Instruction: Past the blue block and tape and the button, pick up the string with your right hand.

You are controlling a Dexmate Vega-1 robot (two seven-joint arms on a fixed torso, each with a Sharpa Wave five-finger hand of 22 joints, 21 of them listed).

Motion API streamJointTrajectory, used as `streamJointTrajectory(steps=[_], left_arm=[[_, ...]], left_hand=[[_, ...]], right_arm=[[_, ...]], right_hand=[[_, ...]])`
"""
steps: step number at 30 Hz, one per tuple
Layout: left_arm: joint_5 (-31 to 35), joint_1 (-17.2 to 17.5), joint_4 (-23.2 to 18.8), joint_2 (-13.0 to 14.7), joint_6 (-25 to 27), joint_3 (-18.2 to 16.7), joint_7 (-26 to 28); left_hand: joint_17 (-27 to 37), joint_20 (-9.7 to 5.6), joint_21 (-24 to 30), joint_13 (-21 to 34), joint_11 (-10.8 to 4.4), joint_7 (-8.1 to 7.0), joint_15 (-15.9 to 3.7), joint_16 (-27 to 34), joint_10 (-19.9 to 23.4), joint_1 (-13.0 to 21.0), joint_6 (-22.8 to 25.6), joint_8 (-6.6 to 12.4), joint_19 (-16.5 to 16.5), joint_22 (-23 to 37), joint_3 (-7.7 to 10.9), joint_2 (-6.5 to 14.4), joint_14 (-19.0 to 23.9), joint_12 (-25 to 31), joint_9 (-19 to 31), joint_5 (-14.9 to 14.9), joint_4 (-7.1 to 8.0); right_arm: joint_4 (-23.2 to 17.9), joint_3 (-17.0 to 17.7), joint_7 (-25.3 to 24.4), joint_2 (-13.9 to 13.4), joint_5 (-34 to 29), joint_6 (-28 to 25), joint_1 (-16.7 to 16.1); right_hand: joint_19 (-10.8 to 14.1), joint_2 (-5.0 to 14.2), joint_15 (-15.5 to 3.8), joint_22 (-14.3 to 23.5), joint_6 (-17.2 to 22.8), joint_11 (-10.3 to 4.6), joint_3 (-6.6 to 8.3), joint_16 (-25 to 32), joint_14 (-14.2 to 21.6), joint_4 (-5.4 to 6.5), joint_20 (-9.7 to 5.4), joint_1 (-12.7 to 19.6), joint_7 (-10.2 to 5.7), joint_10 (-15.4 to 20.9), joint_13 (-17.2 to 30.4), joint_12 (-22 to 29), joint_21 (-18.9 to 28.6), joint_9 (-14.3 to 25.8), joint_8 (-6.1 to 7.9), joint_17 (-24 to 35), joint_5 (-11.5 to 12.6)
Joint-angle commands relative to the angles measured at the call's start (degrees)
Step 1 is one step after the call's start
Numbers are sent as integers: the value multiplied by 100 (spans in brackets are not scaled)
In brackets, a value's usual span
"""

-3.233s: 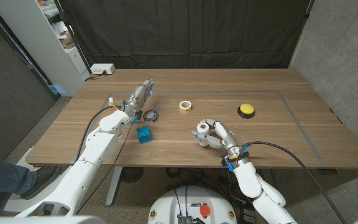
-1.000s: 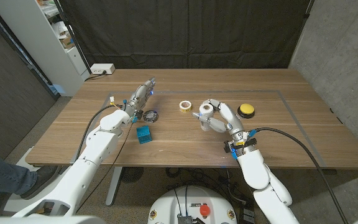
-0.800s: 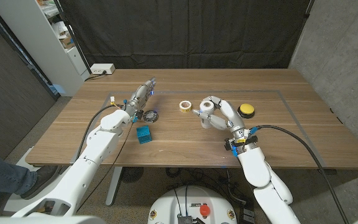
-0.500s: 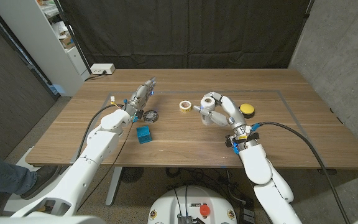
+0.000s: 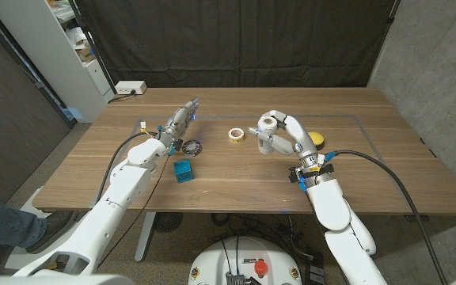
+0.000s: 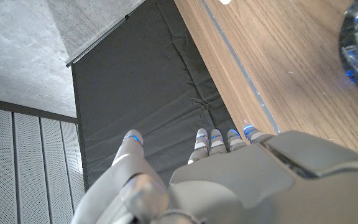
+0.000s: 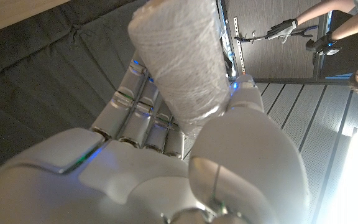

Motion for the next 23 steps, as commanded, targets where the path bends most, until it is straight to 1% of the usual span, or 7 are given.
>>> streamJointTrajectory(steps=[1,15,17,23], left_arm=[[-10,76,-80,17,28,-24,12],[-3,195,-228,69,21,-63,10],[-33,207,-234,63,15,-82,-4],[-25,215,-225,87,-15,-103,-25]], left_hand=[[21,16,48,9,25,28,39,35,-52,-4,-34,-17,-259,15,9,50,-136,44,24,-37,-22],[21,20,48,9,20,25,41,35,-51,3,-44,-18,-261,15,5,52,-141,46,24,-37,-28],[21,20,49,9,27,26,43,35,-55,5,-44,-18,-260,15,4,53,-141,45,24,-37,-30],[21,22,49,9,28,31,44,34,-61,7,-44,-16,-262,15,2,53,-144,43,24,-38,-32]], right_arm=[[-189,70,50,166,12,1,-35],[-238,59,7,238,-58,50,-119],[-245,52,13,246,-56,47,-122],[-228,28,-20,275,-94,53,-110]], right_hand=[[53,517,-519,7,114,3,27,35,111,-23,-3,460,-38,68,31,21,57,17,50,36,-29],[40,532,-525,-13,111,12,38,13,140,-24,-13,468,-50,96,51,-7,123,7,68,131,-141],[41,533,-534,-17,120,-5,40,6,144,-24,-16,469,-51,90,62,-11,134,7,75,139,-156],[36,539,-516,-31,111,5,46,-41,162,-26,-21,474,-38,115,50,-33,164,-2,78,118,-203]])
